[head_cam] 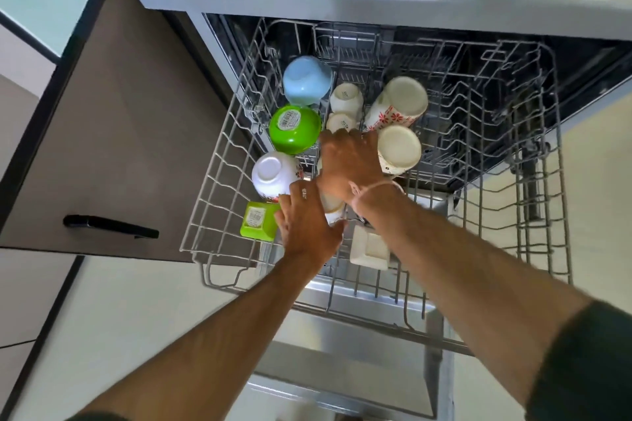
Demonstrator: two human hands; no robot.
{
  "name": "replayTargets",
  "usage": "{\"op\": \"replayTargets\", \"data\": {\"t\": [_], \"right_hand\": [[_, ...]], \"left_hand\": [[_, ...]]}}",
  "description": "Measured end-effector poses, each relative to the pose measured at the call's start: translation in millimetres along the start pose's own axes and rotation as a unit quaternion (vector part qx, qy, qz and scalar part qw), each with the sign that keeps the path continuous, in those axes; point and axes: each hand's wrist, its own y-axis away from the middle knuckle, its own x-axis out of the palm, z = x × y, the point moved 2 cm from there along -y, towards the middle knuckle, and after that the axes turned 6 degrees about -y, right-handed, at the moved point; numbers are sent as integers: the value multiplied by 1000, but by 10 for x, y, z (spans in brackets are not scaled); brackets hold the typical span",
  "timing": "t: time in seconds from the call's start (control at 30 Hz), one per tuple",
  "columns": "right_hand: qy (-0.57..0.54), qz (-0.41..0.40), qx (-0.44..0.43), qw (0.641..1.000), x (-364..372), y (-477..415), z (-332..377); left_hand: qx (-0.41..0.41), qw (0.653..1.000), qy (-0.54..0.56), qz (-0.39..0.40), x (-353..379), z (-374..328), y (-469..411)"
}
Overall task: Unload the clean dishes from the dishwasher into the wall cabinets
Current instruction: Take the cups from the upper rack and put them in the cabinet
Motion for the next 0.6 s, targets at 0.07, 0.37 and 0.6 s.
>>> {"op": "replayTargets", "data": {"t": [0.07, 0.37, 0.6], "right_hand": [[37, 31, 10, 999, 119, -100, -45], [68, 83, 31, 994, 154, -248, -48], [1, 2, 12, 1000, 16, 12, -22]], "left_hand": [[-3, 1000, -10, -5, 29, 18, -43], [-10, 995, 99, -14, -62, 87, -113], [7, 974, 226, -7, -246, 133, 47]]}}
